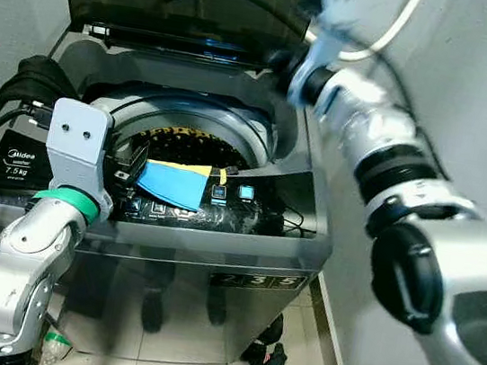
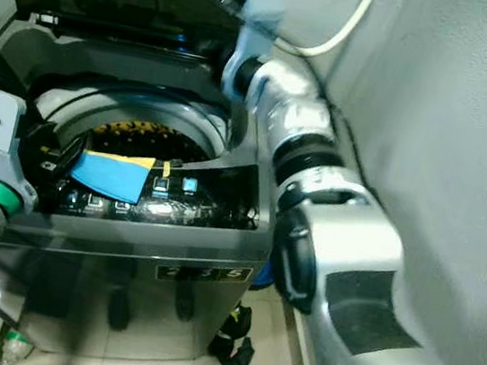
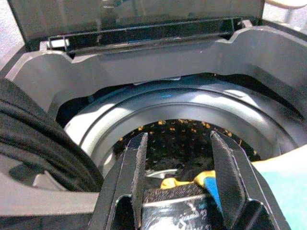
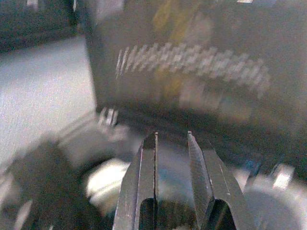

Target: Clothes washing

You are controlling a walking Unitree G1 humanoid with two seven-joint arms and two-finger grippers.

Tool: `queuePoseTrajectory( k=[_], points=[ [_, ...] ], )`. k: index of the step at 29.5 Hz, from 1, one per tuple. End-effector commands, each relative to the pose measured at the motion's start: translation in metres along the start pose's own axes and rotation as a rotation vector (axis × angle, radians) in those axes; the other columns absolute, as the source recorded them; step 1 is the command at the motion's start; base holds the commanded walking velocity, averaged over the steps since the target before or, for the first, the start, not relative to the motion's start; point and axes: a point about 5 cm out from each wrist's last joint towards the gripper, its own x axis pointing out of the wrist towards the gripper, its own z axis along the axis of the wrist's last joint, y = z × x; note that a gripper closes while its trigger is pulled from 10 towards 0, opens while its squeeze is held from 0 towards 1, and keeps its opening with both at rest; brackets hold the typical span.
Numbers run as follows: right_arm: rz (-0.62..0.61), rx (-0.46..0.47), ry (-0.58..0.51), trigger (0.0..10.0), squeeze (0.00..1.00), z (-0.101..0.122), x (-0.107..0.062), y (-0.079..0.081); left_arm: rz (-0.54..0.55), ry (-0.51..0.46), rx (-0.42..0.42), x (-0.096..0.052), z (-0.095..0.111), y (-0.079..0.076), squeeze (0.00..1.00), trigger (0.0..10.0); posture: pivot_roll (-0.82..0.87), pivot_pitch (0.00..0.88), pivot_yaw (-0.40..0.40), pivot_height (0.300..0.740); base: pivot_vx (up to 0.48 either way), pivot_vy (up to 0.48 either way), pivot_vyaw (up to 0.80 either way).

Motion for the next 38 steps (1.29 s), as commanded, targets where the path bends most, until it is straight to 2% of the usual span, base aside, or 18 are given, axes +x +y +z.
queuePoseTrajectory(
  k=[1, 5, 7, 8, 9, 11, 12, 13, 15, 17, 19, 20, 22, 24, 29, 33, 37, 38],
  points=[
    [-0.025, 0.019, -0.007, 10.0, 0.0, -0.006, -0.003, -0.005, -0.014, 0.017, -0.007, 0.001, -0.003, -0.002, 0.0, 10.0, 0.23, 0.052, 0.012, 0.74, 0.0, 0.0, 0.0],
    [-0.094, 0.034, -0.017, 10.0, 0.0, -0.034, -0.018, -0.016, 0.001, -0.007, 0.002, 0.002, 0.001, -0.001, 0.0, 10.0, 0.22, 0.049, 0.016, 0.74, 0.0, 0.0, 0.0],
    [-0.094, 0.034, -0.017, 10.0, 0.0, -0.034, -0.018, -0.016, 0.001, -0.007, 0.002, 0.002, 0.001, -0.001, 0.0, 10.0, 0.22, 0.049, 0.016, 0.74, 0.0, 0.0, 0.0],
    [-0.156, 0.086, -0.016, 10.0, 0.0, -0.05, -0.027, -0.021, 0.021, -0.008, 0.017, 0.004, 0.002, 0.001, 0.0, 10.0, 0.21, 0.046, 0.021, 0.74, 0.0, 0.0, 0.0],
    [-0.156, 0.086, -0.016, 10.0, 0.0, -0.05, -0.027, -0.021, 0.021, -0.008, 0.017, 0.004, 0.002, 0.001, 0.0, 10.0, 0.21, 0.046, 0.021, 0.74, 0.0, 0.0, 0.0],
    [-0.264, 0.127, 0.057, 10.0, 0.0, -0.091, -0.047, -0.025, 0.062, 0.017, 0.037, 0.011, 0.0, 0.005, 0.0, 10.0, 0.19, 0.039, 0.04, 0.74, 0.0, 0.0, 0.0],
    [-0.303, 0.135, 0.097, 10.0, 0.0, -0.109, -0.057, -0.024, 0.046, 0.017, 0.025, 0.014, 0.001, 0.002, 0.0, 10.0, 0.19, 0.039, 0.04, 0.74, 0.0, 0.0, 0.0],
    [-0.303, 0.135, 0.097, 10.0, 0.0, -0.109, -0.057, -0.024, 0.046, 0.017, 0.025, 0.014, 0.001, 0.002, 0.0, 10.0, 0.19, 0.039, 0.04, 0.74, 0.0, 0.0, 0.0],
    [-0.31, 0.147, 0.11, 10.0, 0.0, -0.124, -0.073, -0.021, -0.112, 0.004, 0.009, 0.013, 0.003, -0.016, 0.0, 10.0, 0.17, 0.027, 0.057, 0.74, 0.0, 0.0, 0.0],
    [-0.31, 0.147, 0.11, 10.0, 0.0, -0.124, -0.073, -0.021, -0.112, 0.004, 0.009, 0.013, 0.003, -0.016, 0.0, 10.0, 0.17, 0.027, 0.057, 0.74, 0.0, 0.0, 0.0],
    [-0.277, 0.161, 0.075, 10.0, 0.0, -0.123, -0.083, -0.019, -0.304, -0.013, -0.025, 0.005, 0.007, -0.037, 0.0, 10.0, 0.16, 0.022, 0.06, 0.74, 0.0, 0.0, 0.0],
    [-0.277, 0.161, 0.075, 10.0, 0.0, -0.123, -0.083, -0.019, -0.304, -0.013, -0.025, 0.005, 0.007, -0.037, 0.0, 10.0, 0.16, 0.022, 0.06, 0.74, 0.0, 0.0, 0.0],
    [-0.262, 0.164, 0.054, 10.0, 0.0, -0.121, -0.089, -0.018, -0.474, -0.036, -0.065, -0.005, 0.012, -0.054, 0.0, 10.0, 0.16, 0.019, 0.058, 0.74, 0.0, 0.0, 0.0],
    [-0.258, 0.166, 0.052, 10.0, 0.0, -0.122, -0.091, -0.017, -0.509, -0.04, -0.065, -0.007, 0.013, -0.058, 0.0, 10.0, 0.16, 0.019, 0.058, 0.74, 0.0, 0.0, 0.0],
    [-0.219, 0.172, 0.05, 10.0, 0.0, -0.123, -0.092, -0.007, -0.453, -0.038, -0.062, -0.006, 0.012, -0.052, 0.0, 10.0, 0.18, 0.015, 0.044, 0.74, 0.0, 0.0, 0.0],
    [-0.181, 0.176, 0.052, 10.0, 0.0, -0.122, -0.093, 0.002, -0.468, -0.036, -0.059, -0.01, 0.013, -0.048, 0.0, 10.0, 0.18, 0.015, 0.044, 0.74, 0.0, 0.0, 0.0],
    [-0.192, 0.192, -0.014, 10.0, 0.0, -0.109, -0.098, 0.004, -0.318, 0.036, 0.036, -0.016, 0.004, -0.025, 0.0, 10.0, 0.18, 0.014, 0.035, 0.74, 0.0, 0.0, 0.0],
    [-0.237, 0.191, -0.086, 10.0, 0.0, -0.097, -0.098, -0.003, -0.187, 0.08, 0.054, -0.014, -0.001, -0.01, 0.0, 10.0, 0.19, 0.018, 0.033, 0.74, 0.0, 0.0, 0.0]
  ],
)
